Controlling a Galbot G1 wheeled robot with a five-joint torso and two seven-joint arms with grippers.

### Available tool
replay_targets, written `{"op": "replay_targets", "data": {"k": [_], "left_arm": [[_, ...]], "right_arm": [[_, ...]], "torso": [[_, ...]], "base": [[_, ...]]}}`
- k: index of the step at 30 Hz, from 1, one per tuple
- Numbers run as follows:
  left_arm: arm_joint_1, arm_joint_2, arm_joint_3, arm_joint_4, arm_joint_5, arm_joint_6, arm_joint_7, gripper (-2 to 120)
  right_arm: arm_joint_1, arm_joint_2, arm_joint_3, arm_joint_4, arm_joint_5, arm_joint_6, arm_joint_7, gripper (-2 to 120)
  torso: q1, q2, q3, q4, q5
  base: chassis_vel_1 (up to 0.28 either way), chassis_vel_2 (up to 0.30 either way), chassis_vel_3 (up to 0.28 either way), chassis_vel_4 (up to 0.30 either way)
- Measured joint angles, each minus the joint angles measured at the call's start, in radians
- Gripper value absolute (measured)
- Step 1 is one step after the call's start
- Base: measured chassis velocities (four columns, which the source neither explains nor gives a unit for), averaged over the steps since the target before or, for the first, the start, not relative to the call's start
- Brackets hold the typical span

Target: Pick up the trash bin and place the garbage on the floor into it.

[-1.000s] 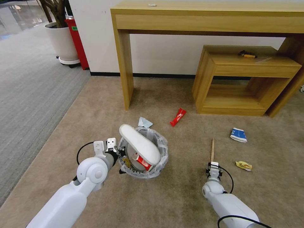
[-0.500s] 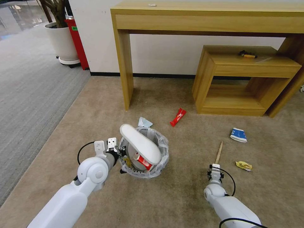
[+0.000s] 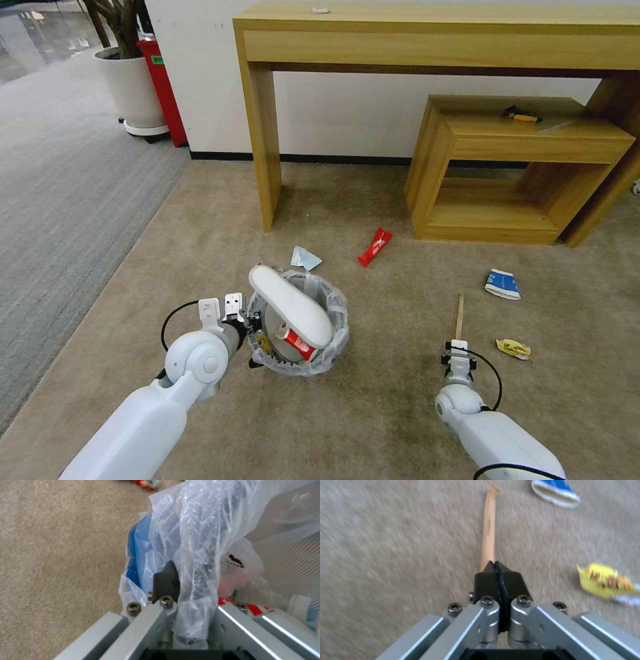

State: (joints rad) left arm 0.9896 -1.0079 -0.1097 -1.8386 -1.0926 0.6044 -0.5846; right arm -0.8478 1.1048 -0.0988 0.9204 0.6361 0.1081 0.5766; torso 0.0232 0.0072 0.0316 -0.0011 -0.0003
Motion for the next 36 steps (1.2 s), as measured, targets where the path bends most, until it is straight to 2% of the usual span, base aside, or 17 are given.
{"op": "replay_targets", "data": {"k": [4, 7, 16, 21, 29, 33, 36], "left_arm": [[-0.019, -0.02, 0.009, 0.08, 0.037, -0.007, 0.02, 0], [-0.023, -0.029, 0.009, 0.103, 0.048, -0.012, 0.03, 0], [-0.035, -0.027, 0.009, 0.122, 0.048, -0.013, 0.036, 0], [-0.037, -0.025, 0.009, 0.123, 0.046, -0.013, 0.037, 0], [-0.045, -0.026, 0.016, 0.111, 0.034, -0.011, 0.03, 0], [-0.045, -0.026, 0.017, 0.104, 0.032, -0.01, 0.027, 0], [-0.033, -0.024, 0.016, 0.076, 0.026, -0.006, 0.026, 0]], "right_arm": [[-0.001, -0.035, -0.035, 0.103, -0.017, -0.003, 0.023, 0], [-0.002, -0.04, -0.045, 0.144, -0.028, -0.012, 0.029, 0], [-0.001, -0.026, -0.051, 0.093, -0.047, -0.014, 0.03, 0], [0.0, -0.026, -0.04, 0.067, -0.04, -0.023, 0.03, 2], [-0.001, -0.021, -0.027, 0.016, -0.015, -0.053, 0.025, 34], [0.008, -0.011, -0.027, -0.01, -0.015, -0.054, 0.019, 43], [0.04, 0.019, -0.031, -0.088, -0.016, -0.053, -0.007, 59]], "torso": [[0.0, 0.0, 0.0, 0.0009, 0.0008], [0.0, 0.001, -0.001, 0.001, 0.0006], [0.0, 0.0, 0.0, -0.0001, 0.0001], [0.0, 0.0, 0.0, 0.0005, 0.0001], [0.0, 0.0, 0.0, 0.0002, -0.0003], [0.0, 0.0, 0.0, 0.0001, -0.0005], [0.0, 0.0, 0.0, 0.0001, -0.0004]], "base": [[0.0, 0.0, 0.0, 0.0], [0.0, 0.0, 0.0, 0.0], [0.0, 0.0, 0.0, 0.0], [0.0, 0.0, 0.0, 0.0], [0.0, 0.0, 0.0, 0.0], [0.0, 0.0, 0.0, 0.0], [0.0, 0.0, 0.0, 0.0]]}}
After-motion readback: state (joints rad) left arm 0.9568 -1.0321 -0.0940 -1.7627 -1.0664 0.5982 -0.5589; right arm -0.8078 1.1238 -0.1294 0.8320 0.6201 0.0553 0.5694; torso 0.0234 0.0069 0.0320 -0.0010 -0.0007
